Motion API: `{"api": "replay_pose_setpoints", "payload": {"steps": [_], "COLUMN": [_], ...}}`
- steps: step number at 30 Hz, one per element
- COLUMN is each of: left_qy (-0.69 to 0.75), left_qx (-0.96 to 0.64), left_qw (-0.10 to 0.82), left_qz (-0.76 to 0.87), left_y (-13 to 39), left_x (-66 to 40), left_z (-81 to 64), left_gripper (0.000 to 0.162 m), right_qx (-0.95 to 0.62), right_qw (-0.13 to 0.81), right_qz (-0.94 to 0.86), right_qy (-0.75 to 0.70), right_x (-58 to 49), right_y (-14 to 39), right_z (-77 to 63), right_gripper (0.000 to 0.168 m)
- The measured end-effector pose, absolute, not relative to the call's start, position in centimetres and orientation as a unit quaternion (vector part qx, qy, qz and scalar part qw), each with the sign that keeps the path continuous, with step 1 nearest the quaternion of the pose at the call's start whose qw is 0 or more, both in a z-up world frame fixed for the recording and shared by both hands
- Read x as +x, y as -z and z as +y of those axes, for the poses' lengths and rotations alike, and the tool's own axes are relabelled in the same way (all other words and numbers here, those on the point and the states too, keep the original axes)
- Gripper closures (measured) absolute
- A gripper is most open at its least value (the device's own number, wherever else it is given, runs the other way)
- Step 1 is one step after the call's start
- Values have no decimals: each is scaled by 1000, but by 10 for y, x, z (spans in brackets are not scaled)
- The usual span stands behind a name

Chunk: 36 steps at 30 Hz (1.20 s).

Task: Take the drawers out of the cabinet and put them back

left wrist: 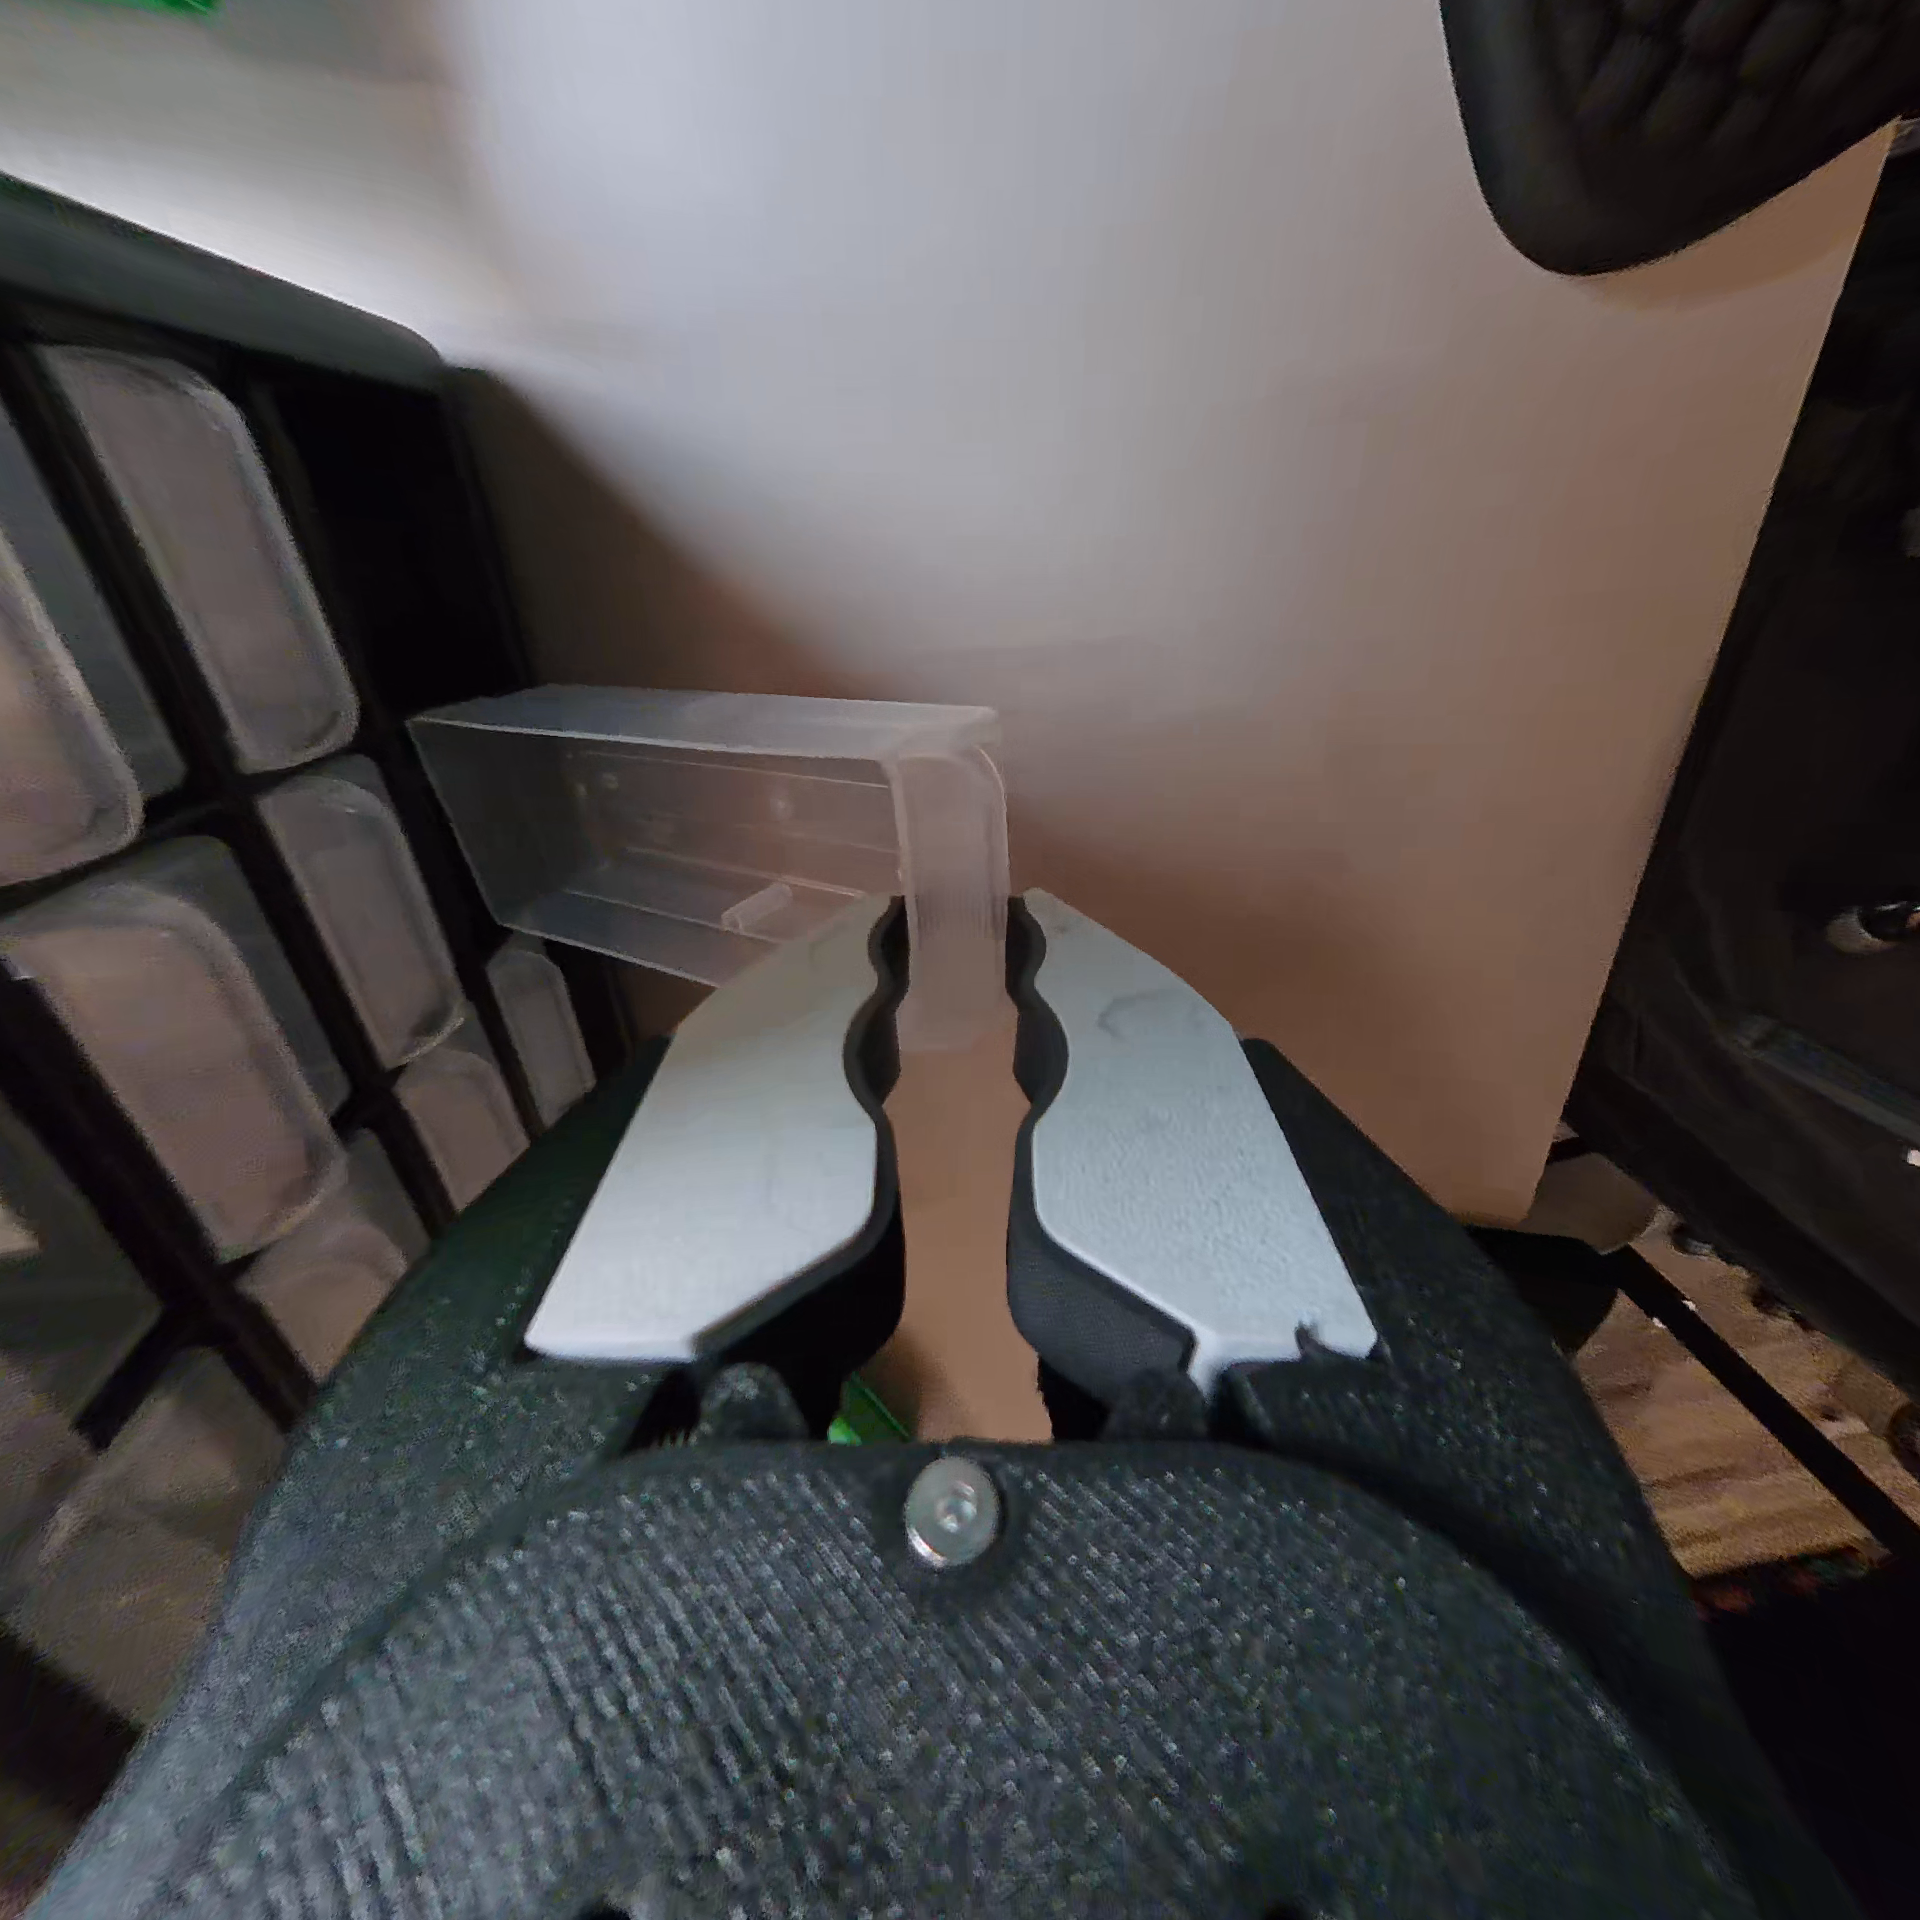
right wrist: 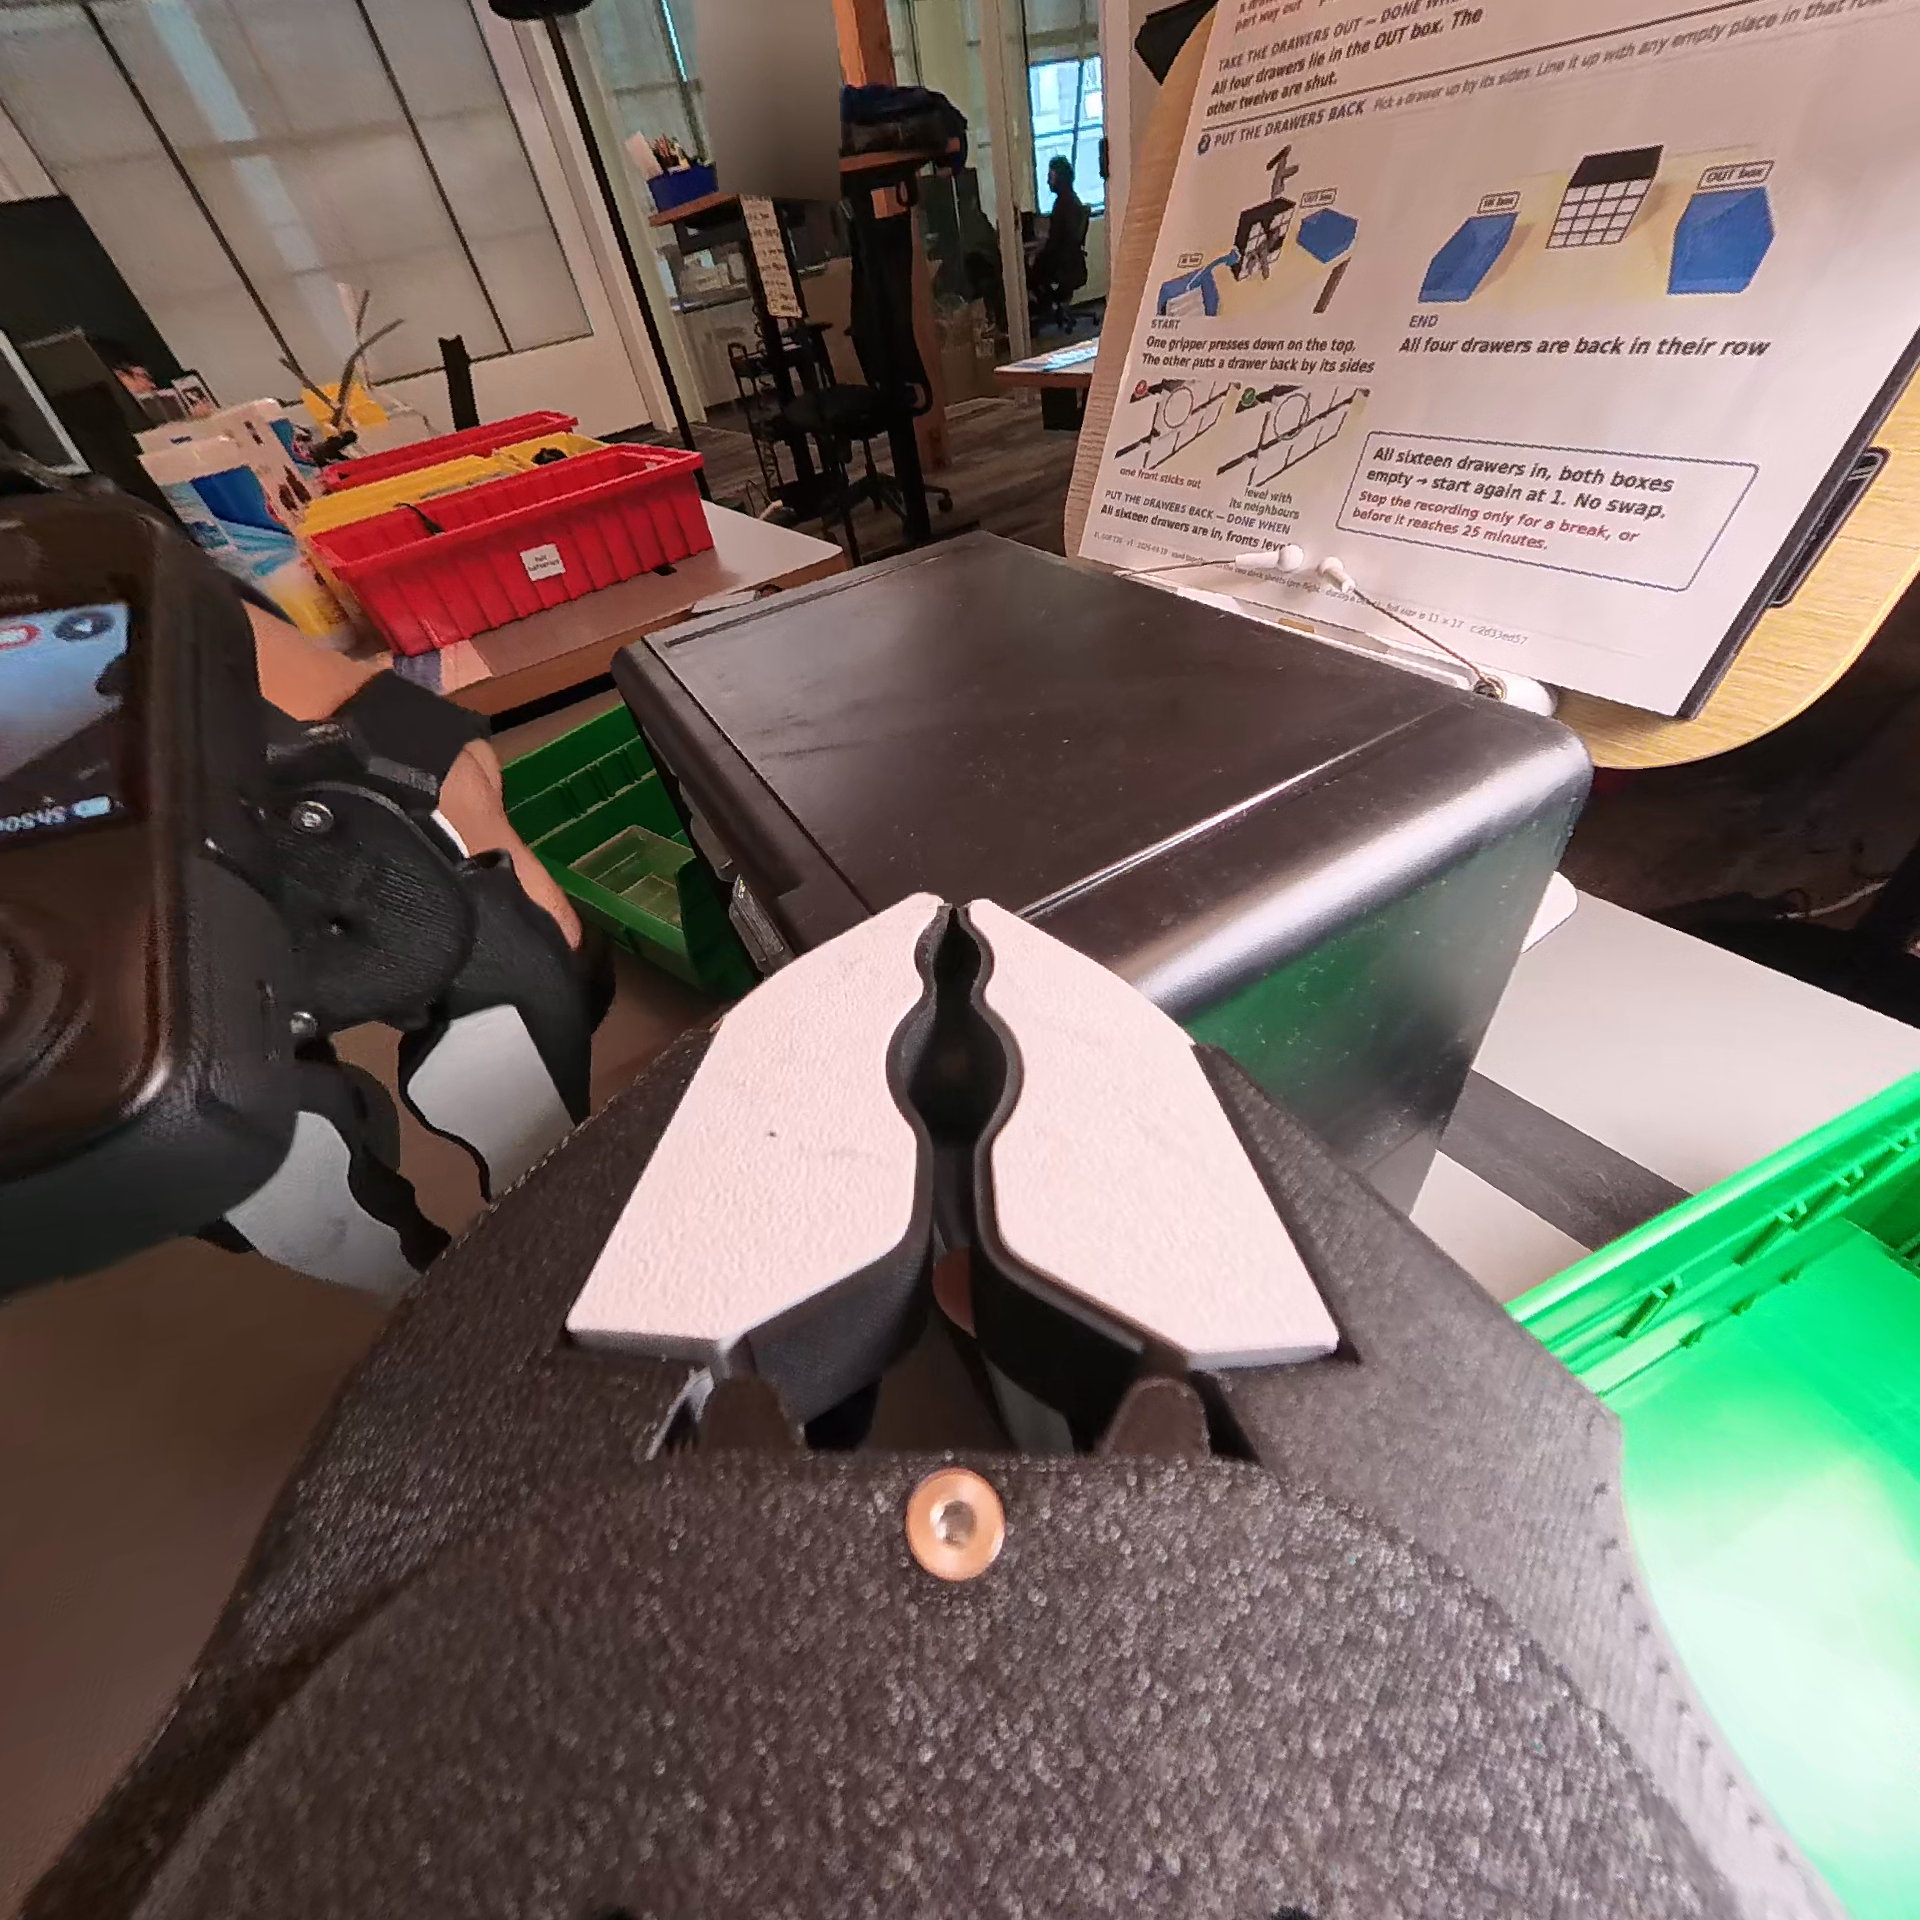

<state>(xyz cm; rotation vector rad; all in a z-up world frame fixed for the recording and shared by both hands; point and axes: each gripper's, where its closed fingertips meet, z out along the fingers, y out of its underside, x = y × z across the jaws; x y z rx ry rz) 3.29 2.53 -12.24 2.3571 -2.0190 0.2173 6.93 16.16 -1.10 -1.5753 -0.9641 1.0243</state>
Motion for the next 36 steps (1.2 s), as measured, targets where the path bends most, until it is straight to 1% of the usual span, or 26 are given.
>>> {"api": "replay_pose_setpoints", "payload": {"steps": [1,4,11,15,18,22,26,30,33,36], "left_qy": [-65,-50,-6,62,68,95,107,136,187,148], "left_qx": [757,755,746,732,727,705,685,654,629,651], "left_qw": [11,-7,-81,-141,-164,-193,-248,-275,-295,-317], "left_qz": [-651,-654,-661,-664,-663,-676,-676,-692,-695,-673], "left_y": [120,116,111,98,100,114,132,163,184,192], "left_x": [32,29,23,19,24,27,32,26,14,16], "left_z": [27,32,37,54,53,40,30,21,33,45], "left_gripper": [144,143,143,145,145,144,144,144,144,144], "right_qx": [-649,-647,-646,-649,-649,-644,-643,-640,-640,-642], "right_qw": [493,497,514,518,520,518,526,525,520,511], "right_qz": [-396,-393,-386,-378,-375,-373,-379,-383,-387,-394], "right_qy": [-424,-424,-411,-410,-410,-421,-408,-410,-412,-415], "right_x": [70,70,70,70,71,71,71,71,71,71], "right_y": [11,11,11,11,11,10,11,11,11,11], "right_z": [161,161,162,162,161,157,156,156,156,156], "right_gripper": [168,168,168,168,168,168,168,168,168,168]}}
